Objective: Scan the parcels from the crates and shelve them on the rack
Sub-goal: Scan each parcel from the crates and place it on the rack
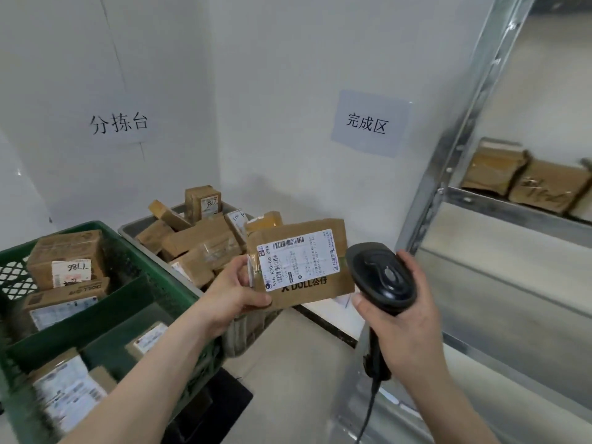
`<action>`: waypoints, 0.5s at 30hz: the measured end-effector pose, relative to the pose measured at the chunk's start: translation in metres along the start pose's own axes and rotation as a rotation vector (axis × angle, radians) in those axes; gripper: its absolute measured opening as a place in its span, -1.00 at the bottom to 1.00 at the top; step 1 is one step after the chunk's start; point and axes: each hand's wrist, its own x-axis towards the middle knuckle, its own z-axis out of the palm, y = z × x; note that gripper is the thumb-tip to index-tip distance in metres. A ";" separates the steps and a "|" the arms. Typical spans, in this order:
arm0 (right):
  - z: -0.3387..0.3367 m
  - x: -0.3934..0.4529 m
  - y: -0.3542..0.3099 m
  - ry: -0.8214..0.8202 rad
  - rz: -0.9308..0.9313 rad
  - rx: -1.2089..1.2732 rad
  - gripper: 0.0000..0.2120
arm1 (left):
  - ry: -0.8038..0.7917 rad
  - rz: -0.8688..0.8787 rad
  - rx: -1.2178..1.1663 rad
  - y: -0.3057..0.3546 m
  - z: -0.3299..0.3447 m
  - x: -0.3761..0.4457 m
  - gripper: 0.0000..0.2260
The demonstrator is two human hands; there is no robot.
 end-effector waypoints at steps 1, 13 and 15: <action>-0.015 0.003 0.002 0.035 -0.003 -0.004 -0.17 | -0.036 0.000 -0.014 0.002 0.016 0.004 -0.40; -0.213 0.006 0.029 0.341 0.040 -0.059 -0.22 | -0.335 -0.033 -0.009 0.005 0.229 0.030 -0.32; -0.246 0.002 0.032 0.365 0.048 -0.068 -0.22 | -0.378 -0.034 -0.004 0.003 0.266 0.030 -0.32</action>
